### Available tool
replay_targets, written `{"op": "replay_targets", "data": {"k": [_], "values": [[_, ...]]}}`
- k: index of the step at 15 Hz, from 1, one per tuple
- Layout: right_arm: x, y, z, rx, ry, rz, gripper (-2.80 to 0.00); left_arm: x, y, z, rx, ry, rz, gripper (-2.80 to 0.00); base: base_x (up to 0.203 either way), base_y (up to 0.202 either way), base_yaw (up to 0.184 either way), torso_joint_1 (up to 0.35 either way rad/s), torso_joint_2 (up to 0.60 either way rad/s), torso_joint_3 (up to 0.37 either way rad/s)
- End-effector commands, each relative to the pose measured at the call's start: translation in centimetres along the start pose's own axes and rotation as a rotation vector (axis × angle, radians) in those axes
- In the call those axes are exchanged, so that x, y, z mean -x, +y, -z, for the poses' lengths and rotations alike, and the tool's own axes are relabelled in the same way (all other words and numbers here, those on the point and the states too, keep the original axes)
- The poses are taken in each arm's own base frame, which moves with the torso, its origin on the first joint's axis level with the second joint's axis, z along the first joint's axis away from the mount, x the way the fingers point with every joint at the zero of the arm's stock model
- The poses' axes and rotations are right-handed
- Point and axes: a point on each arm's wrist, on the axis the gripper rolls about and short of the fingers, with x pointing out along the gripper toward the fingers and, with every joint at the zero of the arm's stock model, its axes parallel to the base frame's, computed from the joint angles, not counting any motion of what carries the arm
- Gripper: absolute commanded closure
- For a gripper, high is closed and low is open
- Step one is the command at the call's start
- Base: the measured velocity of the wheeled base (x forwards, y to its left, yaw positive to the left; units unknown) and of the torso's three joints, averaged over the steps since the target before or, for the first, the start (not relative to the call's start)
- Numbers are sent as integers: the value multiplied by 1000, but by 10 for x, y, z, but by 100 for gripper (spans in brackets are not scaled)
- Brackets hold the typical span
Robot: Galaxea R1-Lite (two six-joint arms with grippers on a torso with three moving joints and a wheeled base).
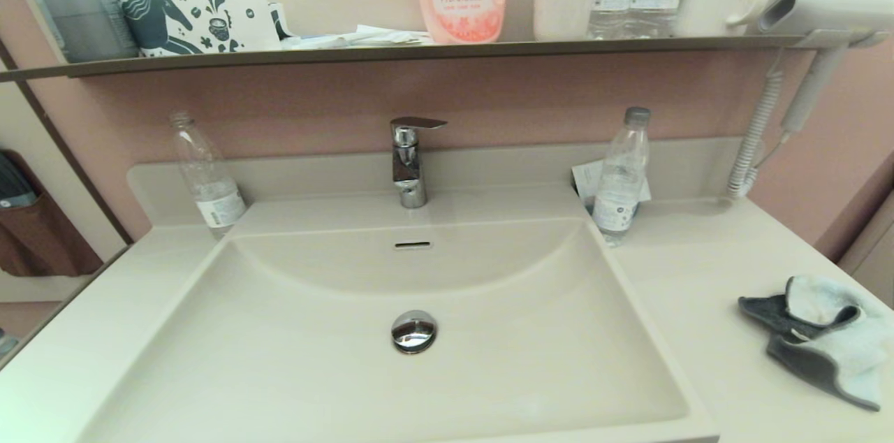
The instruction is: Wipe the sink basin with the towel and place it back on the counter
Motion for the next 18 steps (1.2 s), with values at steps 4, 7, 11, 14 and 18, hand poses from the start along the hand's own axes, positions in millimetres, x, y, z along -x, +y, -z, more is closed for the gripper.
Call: {"op": "replay_targets", "data": {"k": [4, 7, 11, 14, 18], "values": [[-25, 2, 44, 46, -42, -116, 0, 0, 0, 0, 1, -1, 0, 0, 0, 0, 0, 0, 0, 0], [-26, 2, 48, 140, -24, -132, 0, 0, 0, 0, 0, -1, 0, 0, 0, 0, 0, 0, 0, 0], [-26, 2, 49, 117, -6, -132, 0, 0, 0, 0, 0, -1, 0, 0, 0, 0, 0, 0, 0, 0], [-26, 1, 49, 101, -6, -130, 0, 0, 0, 0, 0, -1, 0, 0, 0, 0, 0, 0, 0, 0], [-26, 1, 49, 101, -7, -130, 0, 0, 0, 0, 1, -1, 0, 0, 0, 0, 0, 0, 0, 0]]}}
